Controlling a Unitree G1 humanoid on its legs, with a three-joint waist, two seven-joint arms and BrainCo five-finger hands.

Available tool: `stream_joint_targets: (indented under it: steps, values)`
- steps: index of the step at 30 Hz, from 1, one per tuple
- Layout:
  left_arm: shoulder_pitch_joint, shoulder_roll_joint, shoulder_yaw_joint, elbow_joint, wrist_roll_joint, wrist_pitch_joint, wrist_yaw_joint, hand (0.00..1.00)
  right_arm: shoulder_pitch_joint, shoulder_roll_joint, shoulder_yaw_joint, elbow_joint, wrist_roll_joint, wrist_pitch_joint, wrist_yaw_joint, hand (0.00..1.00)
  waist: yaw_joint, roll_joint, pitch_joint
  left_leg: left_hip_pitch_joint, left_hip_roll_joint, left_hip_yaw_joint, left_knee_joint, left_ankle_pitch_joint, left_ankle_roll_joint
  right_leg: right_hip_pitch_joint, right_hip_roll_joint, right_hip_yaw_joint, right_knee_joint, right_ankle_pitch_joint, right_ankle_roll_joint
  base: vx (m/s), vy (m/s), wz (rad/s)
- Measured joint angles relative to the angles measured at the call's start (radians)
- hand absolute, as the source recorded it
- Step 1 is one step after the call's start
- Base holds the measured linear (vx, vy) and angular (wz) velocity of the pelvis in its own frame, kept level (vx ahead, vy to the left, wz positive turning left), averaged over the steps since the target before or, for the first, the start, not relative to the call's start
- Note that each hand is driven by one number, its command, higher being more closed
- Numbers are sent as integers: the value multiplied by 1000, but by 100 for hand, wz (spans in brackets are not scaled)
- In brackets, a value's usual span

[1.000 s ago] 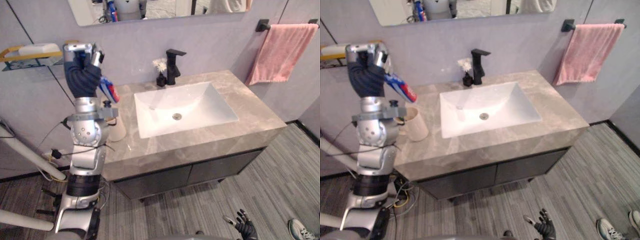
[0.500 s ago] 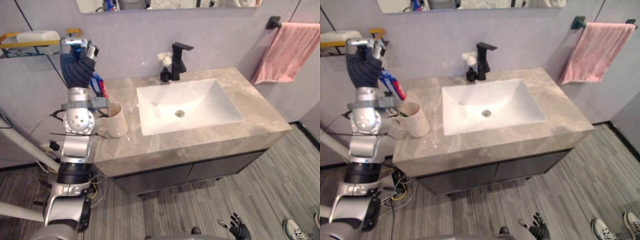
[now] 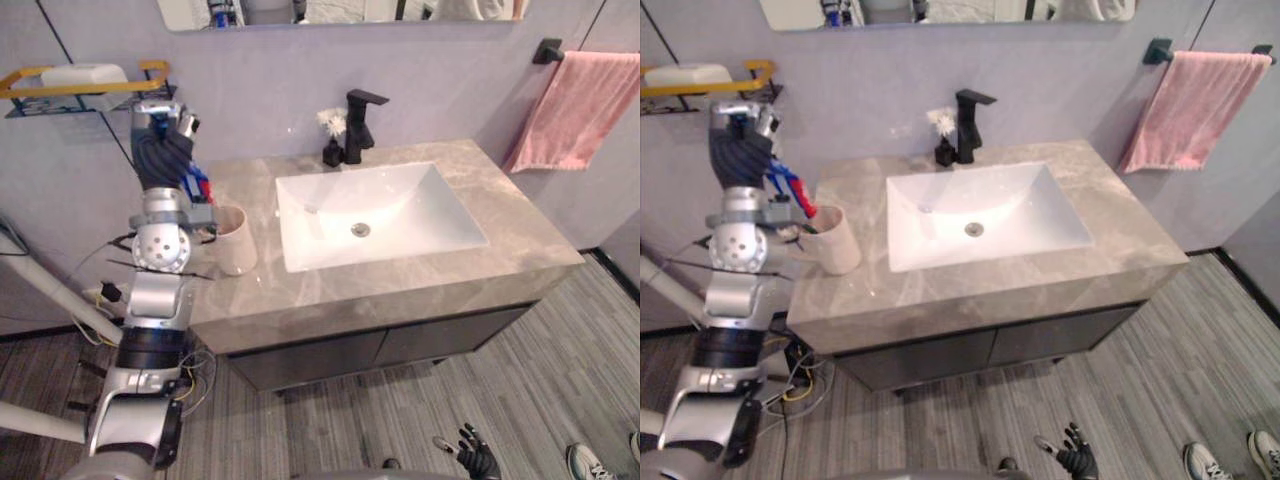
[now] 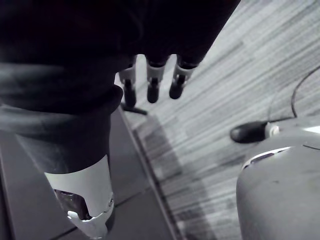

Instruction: Organize washtable

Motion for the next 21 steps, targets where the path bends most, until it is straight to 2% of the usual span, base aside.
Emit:
stream_joint_targets:
  steps: [18, 19, 21]
  values:
    - [38, -19, -4, 13, -7, 15, -2, 100, -12, -9, 18, 0, 0, 0, -14, 0, -3, -9, 9, 7, 2, -2, -1, 0, -1, 19, 6, -11, -20, 0, 0, -20, -25, 1]
    - [45, -19, -5, 13, -7, 15, -2, 0, -12, -10, 18, 0, 0, 0, -15, 0, -4, -9, 9, 7, 2, -2, -1, 0, -1, 19, 6, -11, -20, 0, 0, 0, 0, 0]
    - [53, -33, -5, 16, -7, 17, -2, 0, -11, -10, 18, 0, 0, 0, -15, 0, -4, -10, 10, 7, 3, -2, -1, 0, -1, 19, 6, -11, -20, 0, 0, -41, -35, 0]
